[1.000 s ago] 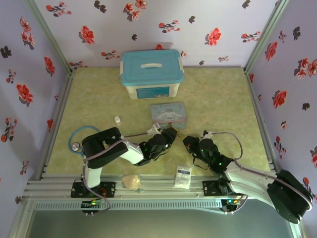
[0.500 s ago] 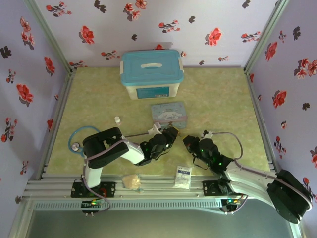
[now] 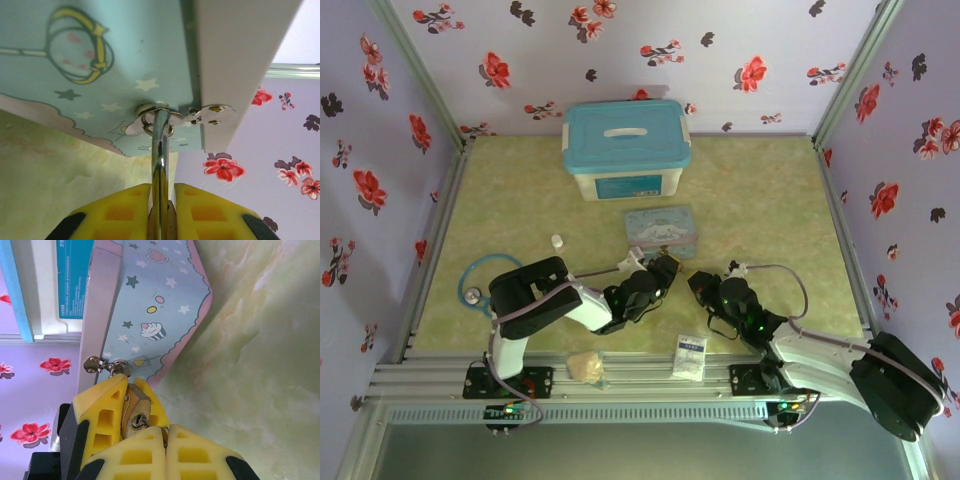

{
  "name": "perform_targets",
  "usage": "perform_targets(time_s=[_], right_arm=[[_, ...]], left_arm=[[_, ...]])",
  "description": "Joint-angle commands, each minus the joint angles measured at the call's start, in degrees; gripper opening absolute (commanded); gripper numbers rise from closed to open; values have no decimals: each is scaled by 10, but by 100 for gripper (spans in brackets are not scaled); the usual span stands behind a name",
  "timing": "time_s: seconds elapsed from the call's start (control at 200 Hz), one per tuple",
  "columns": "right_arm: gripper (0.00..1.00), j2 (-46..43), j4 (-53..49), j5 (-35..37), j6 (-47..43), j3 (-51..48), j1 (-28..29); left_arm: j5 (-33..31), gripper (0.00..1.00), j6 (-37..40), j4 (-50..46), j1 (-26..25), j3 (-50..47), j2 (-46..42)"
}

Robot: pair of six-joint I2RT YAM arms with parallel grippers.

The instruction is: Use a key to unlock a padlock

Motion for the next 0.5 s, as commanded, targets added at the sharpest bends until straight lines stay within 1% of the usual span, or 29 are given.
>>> perform_targets(time_s=[0.0,0.22,0.495], right_arm=[[0,2,44,15,1,10,2],[0,-13,31,20,5,8,2],[0,-76,-56,49,-7,12,4]], left_arm=[[8,0,-1,49,-12,13,-2],[6,0,-4,41,-12,13,5],[6,0,-3,34,-12,21,10]])
